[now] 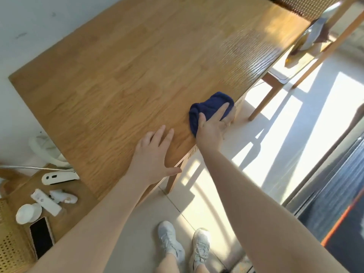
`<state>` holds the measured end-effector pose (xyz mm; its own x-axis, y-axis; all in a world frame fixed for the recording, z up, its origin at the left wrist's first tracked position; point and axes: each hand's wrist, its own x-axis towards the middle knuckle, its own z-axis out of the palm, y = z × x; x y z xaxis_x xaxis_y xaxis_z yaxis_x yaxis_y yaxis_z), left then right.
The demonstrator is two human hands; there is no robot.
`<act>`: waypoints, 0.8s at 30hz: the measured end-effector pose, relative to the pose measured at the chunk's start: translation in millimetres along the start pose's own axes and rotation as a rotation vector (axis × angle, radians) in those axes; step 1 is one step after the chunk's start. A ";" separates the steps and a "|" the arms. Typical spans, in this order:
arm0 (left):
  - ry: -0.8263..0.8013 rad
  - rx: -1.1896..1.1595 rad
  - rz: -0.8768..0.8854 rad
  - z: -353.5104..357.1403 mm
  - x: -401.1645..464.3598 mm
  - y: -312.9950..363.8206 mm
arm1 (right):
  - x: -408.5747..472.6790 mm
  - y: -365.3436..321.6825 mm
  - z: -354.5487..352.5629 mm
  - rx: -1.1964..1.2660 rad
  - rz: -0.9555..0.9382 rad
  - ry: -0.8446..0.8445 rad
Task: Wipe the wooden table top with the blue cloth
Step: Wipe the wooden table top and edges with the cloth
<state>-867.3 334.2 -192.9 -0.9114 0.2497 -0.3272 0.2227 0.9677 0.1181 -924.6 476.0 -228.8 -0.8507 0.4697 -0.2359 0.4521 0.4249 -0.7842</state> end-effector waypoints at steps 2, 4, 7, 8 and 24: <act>-0.011 -0.053 0.005 -6.5 13.1 7.2 | -22.0 9.5 9.6 0.088 -0.051 -0.048; -0.041 -0.101 0.061 -12.4 27.2 12.9 | -25.7 11.7 14.0 0.175 -0.055 -0.068; -0.070 -0.044 0.169 -20.1 52.5 15.9 | 9.7 3.8 8.3 0.207 -0.020 0.021; -0.078 -0.024 0.196 -23.3 63.3 17.0 | 26.4 2.1 4.3 0.214 -0.015 0.048; -0.148 0.272 0.477 -56.2 177.9 51.2 | 151.7 -2.3 -44.6 0.281 0.102 0.168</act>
<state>-1037.5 426.2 -192.4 -0.6342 0.6444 -0.4272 0.6965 0.7161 0.0461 -1042.7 580.8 -237.2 -0.7384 0.6296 -0.2416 0.4211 0.1506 -0.8944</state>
